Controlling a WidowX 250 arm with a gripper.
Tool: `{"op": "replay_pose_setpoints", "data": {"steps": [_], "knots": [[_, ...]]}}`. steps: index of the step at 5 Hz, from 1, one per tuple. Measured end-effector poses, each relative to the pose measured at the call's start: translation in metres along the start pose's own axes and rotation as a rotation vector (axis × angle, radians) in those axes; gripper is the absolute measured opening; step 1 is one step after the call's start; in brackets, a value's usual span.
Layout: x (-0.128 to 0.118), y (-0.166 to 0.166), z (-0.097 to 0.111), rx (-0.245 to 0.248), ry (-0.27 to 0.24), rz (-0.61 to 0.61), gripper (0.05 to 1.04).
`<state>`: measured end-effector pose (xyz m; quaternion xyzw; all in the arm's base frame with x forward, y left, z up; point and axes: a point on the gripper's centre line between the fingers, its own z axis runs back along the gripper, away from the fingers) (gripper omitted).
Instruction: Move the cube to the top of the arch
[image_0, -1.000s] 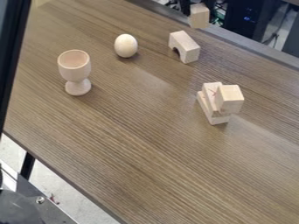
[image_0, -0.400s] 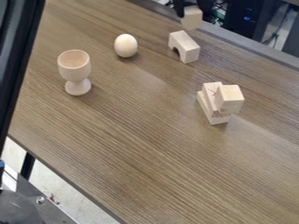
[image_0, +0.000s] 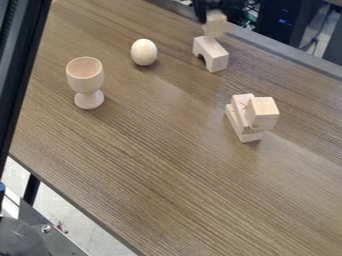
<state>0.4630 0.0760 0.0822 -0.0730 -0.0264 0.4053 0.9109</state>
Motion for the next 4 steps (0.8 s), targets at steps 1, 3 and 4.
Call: {"op": "replay_pose_setpoints", "data": {"steps": [1,3,4], "knots": [[-0.0015,0.0025,-0.0079,0.009,0.003,0.026,0.560],[-0.0009,0.0024,-0.0099,0.009,-0.004,0.040,0.560],[-0.0010,0.0028,-0.0097,0.007,-0.009,0.043,0.560]]}}
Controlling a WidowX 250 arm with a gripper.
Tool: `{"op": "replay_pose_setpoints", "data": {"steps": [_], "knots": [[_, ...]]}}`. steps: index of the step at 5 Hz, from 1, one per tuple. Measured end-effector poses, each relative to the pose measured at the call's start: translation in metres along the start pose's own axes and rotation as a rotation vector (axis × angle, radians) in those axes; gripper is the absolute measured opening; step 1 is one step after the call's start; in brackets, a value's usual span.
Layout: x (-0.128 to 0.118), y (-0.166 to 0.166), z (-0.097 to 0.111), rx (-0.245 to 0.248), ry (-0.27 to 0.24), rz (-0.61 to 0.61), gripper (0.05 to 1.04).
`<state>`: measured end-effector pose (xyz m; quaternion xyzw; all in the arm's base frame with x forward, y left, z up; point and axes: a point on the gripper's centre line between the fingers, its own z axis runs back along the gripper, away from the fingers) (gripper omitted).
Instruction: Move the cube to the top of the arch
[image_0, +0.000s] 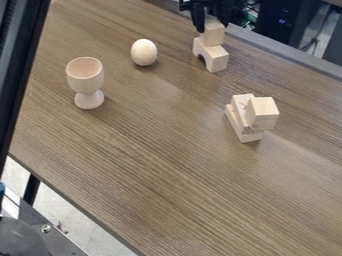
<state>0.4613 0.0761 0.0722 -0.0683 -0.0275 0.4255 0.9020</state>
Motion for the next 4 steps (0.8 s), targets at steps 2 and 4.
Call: {"op": "replay_pose_setpoints", "data": {"steps": [2,4], "knots": [[-0.0027,0.0030,0.0016,-0.004,-0.014,0.005,0.560],[-0.0076,0.0073,0.0013,-0.005,-0.016,0.010,0.614]]}}
